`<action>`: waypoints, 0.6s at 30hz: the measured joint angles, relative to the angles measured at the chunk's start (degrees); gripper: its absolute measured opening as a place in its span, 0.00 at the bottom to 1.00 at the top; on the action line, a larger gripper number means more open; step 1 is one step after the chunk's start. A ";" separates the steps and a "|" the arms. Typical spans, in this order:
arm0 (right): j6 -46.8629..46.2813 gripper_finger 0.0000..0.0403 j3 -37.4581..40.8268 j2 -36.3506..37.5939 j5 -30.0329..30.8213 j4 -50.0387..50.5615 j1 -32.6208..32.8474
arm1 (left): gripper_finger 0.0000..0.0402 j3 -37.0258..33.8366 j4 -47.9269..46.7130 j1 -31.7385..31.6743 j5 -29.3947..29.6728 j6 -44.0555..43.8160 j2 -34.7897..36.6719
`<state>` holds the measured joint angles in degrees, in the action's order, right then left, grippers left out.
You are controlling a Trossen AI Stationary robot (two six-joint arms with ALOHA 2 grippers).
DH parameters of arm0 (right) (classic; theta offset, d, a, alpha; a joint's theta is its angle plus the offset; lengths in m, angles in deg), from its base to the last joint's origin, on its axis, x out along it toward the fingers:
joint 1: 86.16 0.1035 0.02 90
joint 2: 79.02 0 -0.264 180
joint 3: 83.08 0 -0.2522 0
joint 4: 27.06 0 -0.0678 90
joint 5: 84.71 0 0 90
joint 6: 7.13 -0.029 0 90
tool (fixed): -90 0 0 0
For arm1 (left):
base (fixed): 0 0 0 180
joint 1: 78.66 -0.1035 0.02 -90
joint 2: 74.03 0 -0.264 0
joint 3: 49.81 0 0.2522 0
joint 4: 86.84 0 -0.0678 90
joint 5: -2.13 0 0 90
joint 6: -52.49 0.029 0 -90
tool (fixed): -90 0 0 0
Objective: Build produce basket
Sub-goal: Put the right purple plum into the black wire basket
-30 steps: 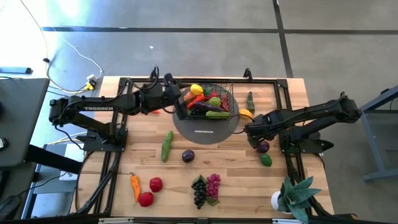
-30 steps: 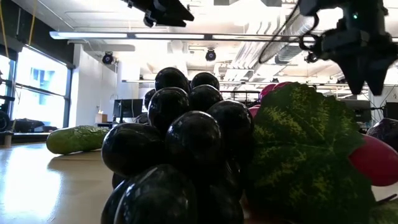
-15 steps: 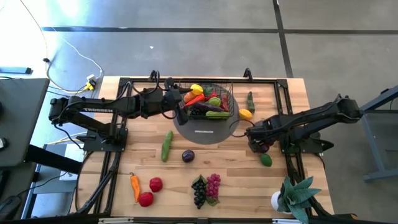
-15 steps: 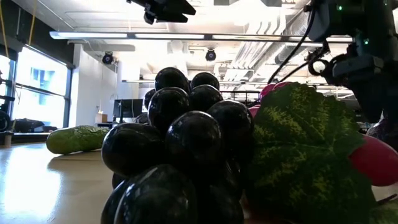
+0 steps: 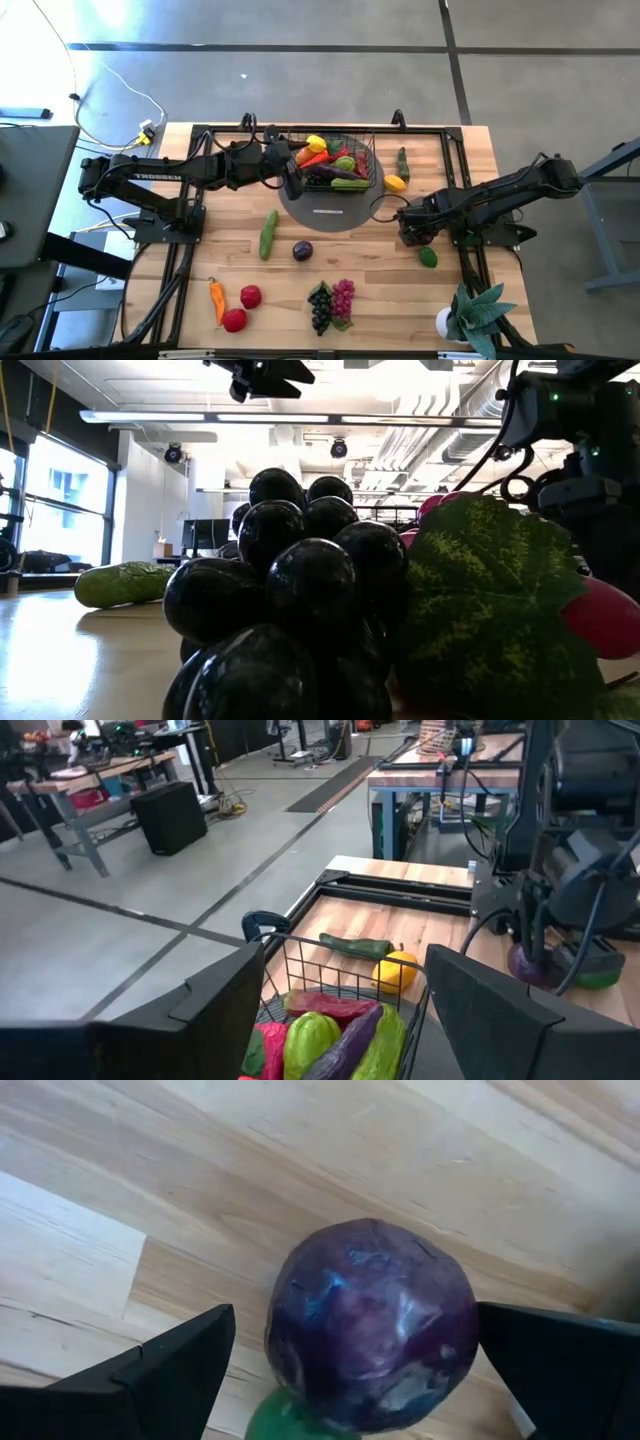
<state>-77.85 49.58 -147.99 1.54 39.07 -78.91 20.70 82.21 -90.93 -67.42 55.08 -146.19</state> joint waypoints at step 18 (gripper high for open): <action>-2.83 0.64 -0.29 -0.01 0.07 -0.12 -0.04 | 0.67 0.00 -6.62 -0.07 0.61 -2.40 -0.02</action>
<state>-80.68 49.29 -148.00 1.62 38.95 -78.95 20.70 75.58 -90.99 -66.81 52.68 -146.21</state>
